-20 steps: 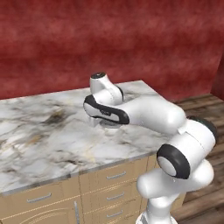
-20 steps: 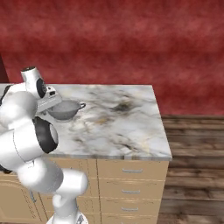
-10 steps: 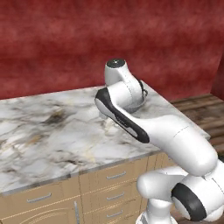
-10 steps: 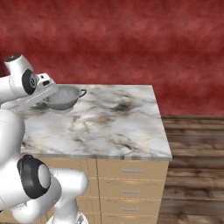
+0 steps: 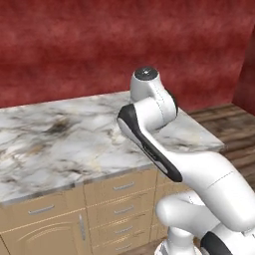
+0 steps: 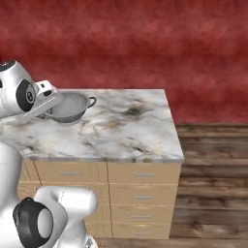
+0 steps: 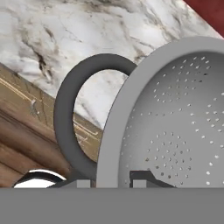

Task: Pick the pot and colander and place them in the sink. Then turn on the water.

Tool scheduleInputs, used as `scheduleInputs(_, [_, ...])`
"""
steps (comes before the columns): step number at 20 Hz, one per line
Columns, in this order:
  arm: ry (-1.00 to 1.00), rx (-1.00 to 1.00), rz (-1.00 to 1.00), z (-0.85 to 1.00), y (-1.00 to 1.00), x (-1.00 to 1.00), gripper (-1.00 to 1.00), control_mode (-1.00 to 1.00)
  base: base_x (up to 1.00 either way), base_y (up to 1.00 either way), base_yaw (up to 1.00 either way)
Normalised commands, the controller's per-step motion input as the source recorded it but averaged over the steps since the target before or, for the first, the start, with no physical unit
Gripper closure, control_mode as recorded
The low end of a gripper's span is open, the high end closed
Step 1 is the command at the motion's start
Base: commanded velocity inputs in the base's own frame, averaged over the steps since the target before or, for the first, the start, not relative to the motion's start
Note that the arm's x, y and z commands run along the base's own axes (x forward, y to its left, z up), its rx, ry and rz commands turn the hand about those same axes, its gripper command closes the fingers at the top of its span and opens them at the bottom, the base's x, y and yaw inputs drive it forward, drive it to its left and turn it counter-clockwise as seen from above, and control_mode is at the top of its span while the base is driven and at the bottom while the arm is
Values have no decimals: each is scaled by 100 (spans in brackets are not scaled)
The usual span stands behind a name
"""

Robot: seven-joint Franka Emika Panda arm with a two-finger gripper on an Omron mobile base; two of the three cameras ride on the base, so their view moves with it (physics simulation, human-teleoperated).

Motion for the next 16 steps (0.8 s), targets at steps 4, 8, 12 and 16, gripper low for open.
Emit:
scheduleInputs(4, [0, 0, 0, 0, 0, 0, 100, 100, -99, -47, -17])
scheduleInputs(8, [0, 0, 0, 0, 0, 0, 100, 100, -61, -58, -37])
scheduleInputs(12, [0, 0, 0, 0, 0, 0, 100, 100, -20, -45, -69])
scheduleInputs(16, [0, 0, 0, 0, 0, 0, 100, 100, -15, -42, -70])
